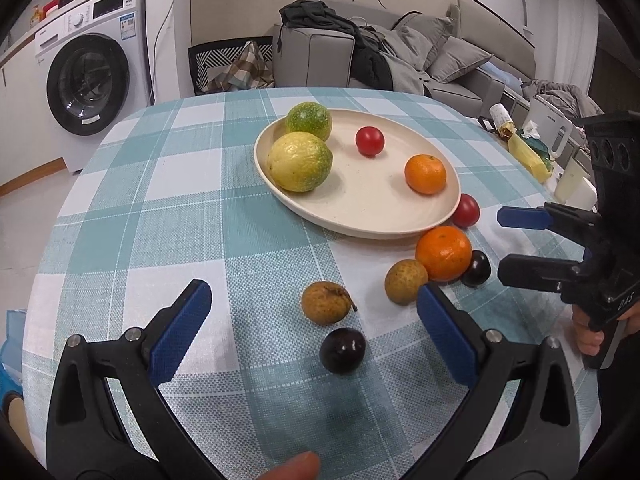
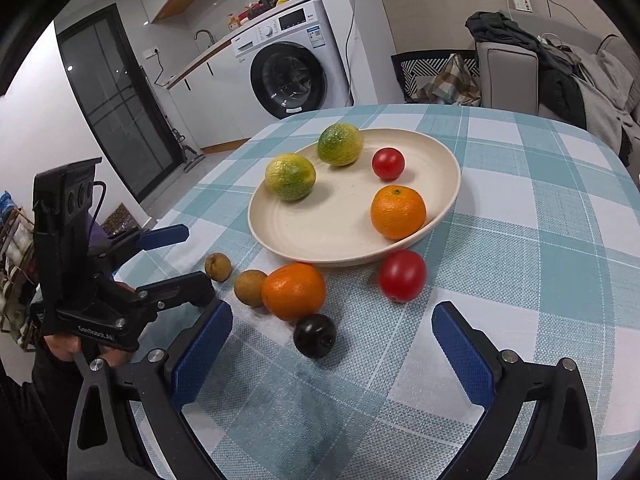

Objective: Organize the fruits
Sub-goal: 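Open both tools, releasing the fruits, and withdraw from the plate, then grasp the small brown pear with the left tool while the right tool grasps a dark plum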

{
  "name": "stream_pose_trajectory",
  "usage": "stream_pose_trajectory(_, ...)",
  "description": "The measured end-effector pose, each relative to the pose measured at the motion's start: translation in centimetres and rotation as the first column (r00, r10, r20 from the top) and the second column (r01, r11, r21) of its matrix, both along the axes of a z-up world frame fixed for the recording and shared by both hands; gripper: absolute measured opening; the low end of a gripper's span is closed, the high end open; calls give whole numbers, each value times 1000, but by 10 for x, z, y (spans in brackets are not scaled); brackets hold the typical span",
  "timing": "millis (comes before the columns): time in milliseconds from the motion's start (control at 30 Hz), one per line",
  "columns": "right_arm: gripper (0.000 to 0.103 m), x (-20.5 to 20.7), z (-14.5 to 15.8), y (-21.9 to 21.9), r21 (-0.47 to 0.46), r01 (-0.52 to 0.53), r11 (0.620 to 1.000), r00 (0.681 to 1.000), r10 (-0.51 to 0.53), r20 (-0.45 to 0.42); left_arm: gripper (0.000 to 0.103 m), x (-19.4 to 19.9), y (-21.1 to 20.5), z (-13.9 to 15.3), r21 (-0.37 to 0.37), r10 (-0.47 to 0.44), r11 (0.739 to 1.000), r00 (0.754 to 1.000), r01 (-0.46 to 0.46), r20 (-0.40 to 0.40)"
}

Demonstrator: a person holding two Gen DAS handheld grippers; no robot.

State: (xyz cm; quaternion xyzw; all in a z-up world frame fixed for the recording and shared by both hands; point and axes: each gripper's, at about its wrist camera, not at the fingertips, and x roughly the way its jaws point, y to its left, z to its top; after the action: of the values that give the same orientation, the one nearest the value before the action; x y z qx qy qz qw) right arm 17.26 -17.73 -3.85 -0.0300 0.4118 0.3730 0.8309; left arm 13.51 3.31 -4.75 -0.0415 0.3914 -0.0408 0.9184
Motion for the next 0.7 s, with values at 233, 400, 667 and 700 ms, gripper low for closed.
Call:
stream_pose_trajectory(233, 88, -2, -4, 7, -14, -50, 999, 998, 50, -29, 102, 2, 0, -5, -5, -15, 1000, 1000, 15, -24)
stream_pose_trajectory(400, 77, -7, -10, 15, -61, -79, 995, 997, 78, -23, 94, 3, 1, -7, -14, -25, 1000, 999, 24, -34)
stream_pose_trajectory(667, 56, -9, -13, 17, -88, -85, 992, 996, 84, -16, 71, 6, 0, -9, -28, -46, 999, 998, 44, -52)
stream_pose_trajectory(700, 54, -8, -13, 17, -90, -84, 992, 996, 83, -17, 70, 6, 0, -10, -29, -49, 998, 997, 47, -53)
